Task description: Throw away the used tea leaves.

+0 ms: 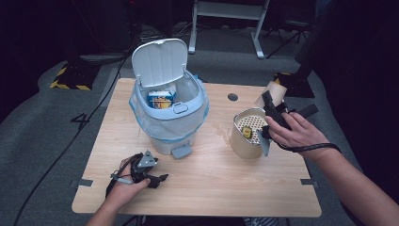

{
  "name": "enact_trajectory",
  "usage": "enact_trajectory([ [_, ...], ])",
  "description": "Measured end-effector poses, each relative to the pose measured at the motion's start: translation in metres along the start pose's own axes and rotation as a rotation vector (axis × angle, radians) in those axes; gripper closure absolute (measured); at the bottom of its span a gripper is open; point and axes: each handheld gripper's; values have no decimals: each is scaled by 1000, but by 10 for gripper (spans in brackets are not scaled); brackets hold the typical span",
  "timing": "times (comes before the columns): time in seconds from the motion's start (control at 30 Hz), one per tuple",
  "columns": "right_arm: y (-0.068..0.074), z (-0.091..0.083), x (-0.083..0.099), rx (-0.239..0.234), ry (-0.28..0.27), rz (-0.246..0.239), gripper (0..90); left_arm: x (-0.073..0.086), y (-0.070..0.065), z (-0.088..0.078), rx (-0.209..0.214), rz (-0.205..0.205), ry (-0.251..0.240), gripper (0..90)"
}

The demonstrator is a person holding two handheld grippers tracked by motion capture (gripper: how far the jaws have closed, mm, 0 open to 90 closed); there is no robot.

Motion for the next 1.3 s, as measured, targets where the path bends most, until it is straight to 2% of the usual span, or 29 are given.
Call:
enact_trajectory([
  [0.17, 1, 0, 1, -11, -5, 33, 366, 0, 0, 0, 0, 0, 0, 254],
  [0.2, 2, 0, 3, -20, -8, 62, 363, 0, 0, 0, 0, 0, 0, 254],
  [0.27, 3, 0, 6, -46, -17, 174, 356, 0, 0, 0, 0, 0, 0, 254],
  [0.3, 3, 1, 9, -73, -25, 247, 352, 0, 0, 0, 0, 0, 0, 254],
  [0.37, 5, 3, 18, -135, -45, 435, 348, 0, 0, 0, 0, 0, 0, 254],
  [0.43, 8, 5, 27, -181, -53, 597, 345, 0, 0, 0, 0, 0, 0, 254],
  [0.53, 14, 9, 41, -270, -81, 879, 342, 0, 0, 0, -2, 1, 0, 254],
  [0.57, 16, 11, 47, -290, -97, 956, 341, 0, 0, 0, -1, 2, 1, 254],
  [0.67, 27, 12, 61, -378, -113, 1235, 337, 1, 2, -1, 15, 17, 4, 254],
  [0.77, 39, 13, 71, -440, -135, 1460, 335, 2, 4, -3, 22, 27, 7, 254],
  [0.83, 48, 13, 77, -478, -144, 1589, 333, 2, 4, -3, 23, 30, 8, 254],
  [0.97, 65, 14, 87, -547, -185, 1809, 332, 2, 4, -3, 23, 28, 8, 254],
  [1.1, 82, 16, 95, -638, -277, 2055, 329, 2, 4, -3, 23, 27, 7, 255],
  [1.2, 92, 18, 98, -701, -368, 2186, 327, 2, 4, -3, 22, 28, 7, 254],
  [1.3, 99, 18, 101, -751, -438, 2287, 327, 2, 4, -3, 22, 28, 7, 254],
])
Point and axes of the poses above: each handheld gripper's, and its own axes: z roughly forward along the jaws, x roughly out of its underside, y roughly to its left, and after that the axes turned 9 degrees about x, right-handed
